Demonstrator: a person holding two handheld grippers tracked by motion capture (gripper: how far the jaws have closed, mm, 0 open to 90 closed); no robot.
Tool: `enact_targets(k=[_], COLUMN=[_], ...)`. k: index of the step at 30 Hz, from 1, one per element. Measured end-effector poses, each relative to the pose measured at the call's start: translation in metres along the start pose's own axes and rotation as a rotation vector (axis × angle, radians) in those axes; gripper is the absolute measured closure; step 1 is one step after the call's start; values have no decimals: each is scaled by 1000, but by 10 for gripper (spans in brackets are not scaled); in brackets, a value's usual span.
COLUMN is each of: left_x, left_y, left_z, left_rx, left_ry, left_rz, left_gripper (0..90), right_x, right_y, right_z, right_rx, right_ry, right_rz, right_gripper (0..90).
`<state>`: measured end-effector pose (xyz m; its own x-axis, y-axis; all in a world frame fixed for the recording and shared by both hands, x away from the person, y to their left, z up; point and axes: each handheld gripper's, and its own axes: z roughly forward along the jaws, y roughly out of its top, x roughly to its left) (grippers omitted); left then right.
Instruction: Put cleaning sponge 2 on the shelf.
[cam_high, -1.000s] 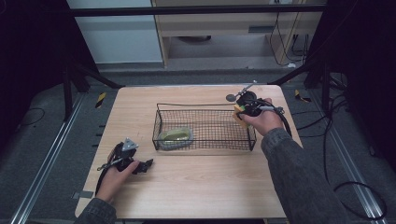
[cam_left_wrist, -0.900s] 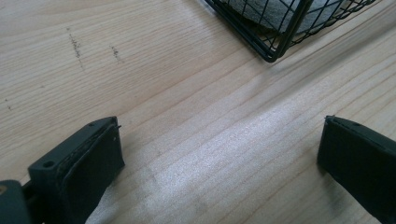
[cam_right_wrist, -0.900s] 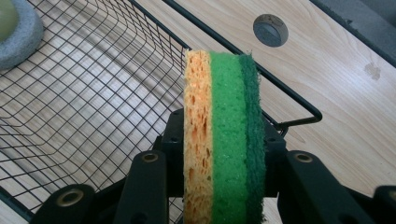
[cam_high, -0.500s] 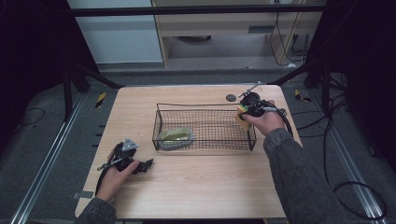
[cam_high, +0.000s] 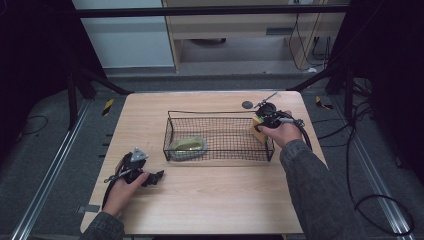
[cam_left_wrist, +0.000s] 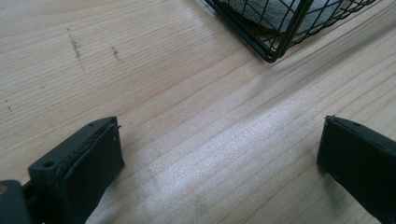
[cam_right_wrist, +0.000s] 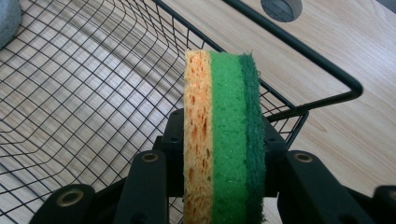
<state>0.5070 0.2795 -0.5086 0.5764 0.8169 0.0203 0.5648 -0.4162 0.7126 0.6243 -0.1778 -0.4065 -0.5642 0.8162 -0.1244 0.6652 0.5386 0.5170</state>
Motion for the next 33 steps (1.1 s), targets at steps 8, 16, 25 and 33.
enact_targets(k=[8, 16, 25, 33], left_x=[0, 0, 0, 0], left_y=[0, 0, 0, 0], left_z=[0, 0, 0, 0], left_rx=[0, 0, -1, -1], left_ry=[-1, -1, -2, -2], left_rz=[0, 0, -2, -2], left_gripper=[0, 0, 0, 0], right_x=[1, 3, 8, 8], right_y=[0, -4, -4, -4], right_z=[5, 11, 16, 17], right_rx=[9, 14, 25, 29], right_ry=[-12, -16, -23, -30], right_rz=[-12, -12, -22, -26], right_gripper=[647, 646, 636, 595])
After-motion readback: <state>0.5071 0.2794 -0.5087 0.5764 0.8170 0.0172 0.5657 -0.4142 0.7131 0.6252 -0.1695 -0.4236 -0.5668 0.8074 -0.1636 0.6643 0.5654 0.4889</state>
